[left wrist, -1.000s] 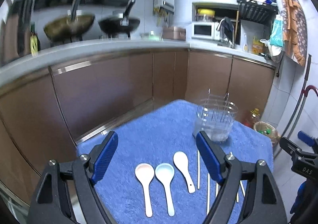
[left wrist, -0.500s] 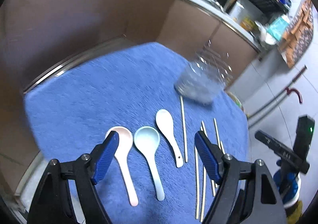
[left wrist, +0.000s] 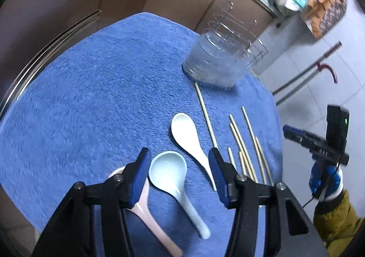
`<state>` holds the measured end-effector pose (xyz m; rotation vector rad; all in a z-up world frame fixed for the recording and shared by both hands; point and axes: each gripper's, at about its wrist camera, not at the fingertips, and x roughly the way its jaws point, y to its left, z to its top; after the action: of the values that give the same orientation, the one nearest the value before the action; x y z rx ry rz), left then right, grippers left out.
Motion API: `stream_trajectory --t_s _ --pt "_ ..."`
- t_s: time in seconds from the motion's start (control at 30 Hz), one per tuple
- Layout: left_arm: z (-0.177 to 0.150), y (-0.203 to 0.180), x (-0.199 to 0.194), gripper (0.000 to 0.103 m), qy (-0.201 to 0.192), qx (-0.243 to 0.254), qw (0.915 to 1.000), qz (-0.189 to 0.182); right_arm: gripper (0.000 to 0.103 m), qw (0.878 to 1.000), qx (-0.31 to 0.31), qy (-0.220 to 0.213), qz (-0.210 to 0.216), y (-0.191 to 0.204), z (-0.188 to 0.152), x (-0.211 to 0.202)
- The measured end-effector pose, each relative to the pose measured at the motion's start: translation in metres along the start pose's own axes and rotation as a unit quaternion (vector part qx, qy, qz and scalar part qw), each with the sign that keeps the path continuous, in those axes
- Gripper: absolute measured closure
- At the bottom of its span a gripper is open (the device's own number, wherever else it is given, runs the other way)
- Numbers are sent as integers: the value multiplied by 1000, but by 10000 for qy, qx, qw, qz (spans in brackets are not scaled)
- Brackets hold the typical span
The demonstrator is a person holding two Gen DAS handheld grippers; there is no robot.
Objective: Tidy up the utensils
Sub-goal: 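Grasp the pale blue spoon with the left gripper while the right gripper grasps a chopstick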
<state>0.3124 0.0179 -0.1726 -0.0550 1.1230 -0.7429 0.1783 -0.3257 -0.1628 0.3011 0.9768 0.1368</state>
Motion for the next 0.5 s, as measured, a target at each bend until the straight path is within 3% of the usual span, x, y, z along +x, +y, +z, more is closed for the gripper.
stream_trajectory --t_s 0.4,0.5 --pt "2 19 24 54 487 694 9963 -133 58 9985 -60 511 -179 4 15 35" --pt "5 19 32 60 618 893 9940 -145 60 9978 -40 631 -203 5 20 43"
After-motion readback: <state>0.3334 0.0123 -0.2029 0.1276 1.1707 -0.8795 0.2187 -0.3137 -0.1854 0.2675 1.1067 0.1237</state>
